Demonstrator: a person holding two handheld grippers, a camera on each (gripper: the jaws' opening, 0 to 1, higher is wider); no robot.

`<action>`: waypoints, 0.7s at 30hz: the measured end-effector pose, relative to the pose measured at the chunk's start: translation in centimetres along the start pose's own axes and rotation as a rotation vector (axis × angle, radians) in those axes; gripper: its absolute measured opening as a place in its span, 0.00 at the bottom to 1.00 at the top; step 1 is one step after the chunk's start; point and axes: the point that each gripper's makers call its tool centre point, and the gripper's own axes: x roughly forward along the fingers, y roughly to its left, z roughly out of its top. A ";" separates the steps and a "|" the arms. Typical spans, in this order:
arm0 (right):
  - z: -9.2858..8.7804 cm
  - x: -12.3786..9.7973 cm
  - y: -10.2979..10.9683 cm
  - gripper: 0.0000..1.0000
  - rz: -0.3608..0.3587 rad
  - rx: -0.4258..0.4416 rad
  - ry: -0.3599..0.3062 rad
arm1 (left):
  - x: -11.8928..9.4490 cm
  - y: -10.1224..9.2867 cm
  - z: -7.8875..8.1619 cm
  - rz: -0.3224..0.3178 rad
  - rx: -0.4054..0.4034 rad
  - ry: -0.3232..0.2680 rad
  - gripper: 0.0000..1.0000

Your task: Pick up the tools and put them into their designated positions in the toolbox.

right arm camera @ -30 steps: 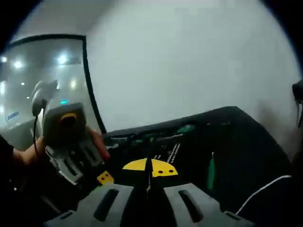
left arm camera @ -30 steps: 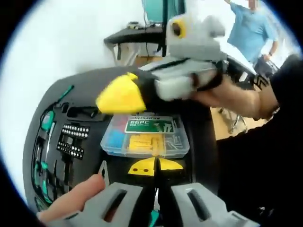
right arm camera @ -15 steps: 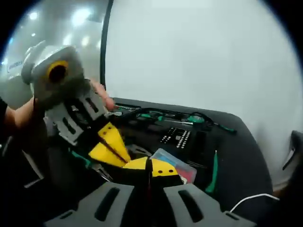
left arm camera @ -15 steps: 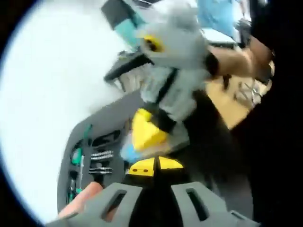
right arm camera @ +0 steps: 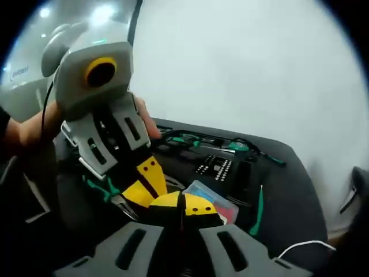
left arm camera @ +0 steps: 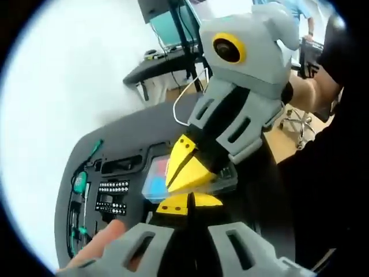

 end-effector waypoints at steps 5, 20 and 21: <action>0.3 0.2 0.3 0.00 -0.017 -0.078 0.027 | 0.9 0.5 -0.8 0.027 0.066 0.084 0.00; 0.2 0.2 0.4 0.00 -0.006 -0.120 0.080 | 0.5 0.8 -1.7 -0.033 -0.058 0.042 0.00; 0.2 0.2 0.5 0.00 -0.002 -0.143 0.093 | 0.4 0.9 -1.7 -0.035 -0.106 -0.018 0.00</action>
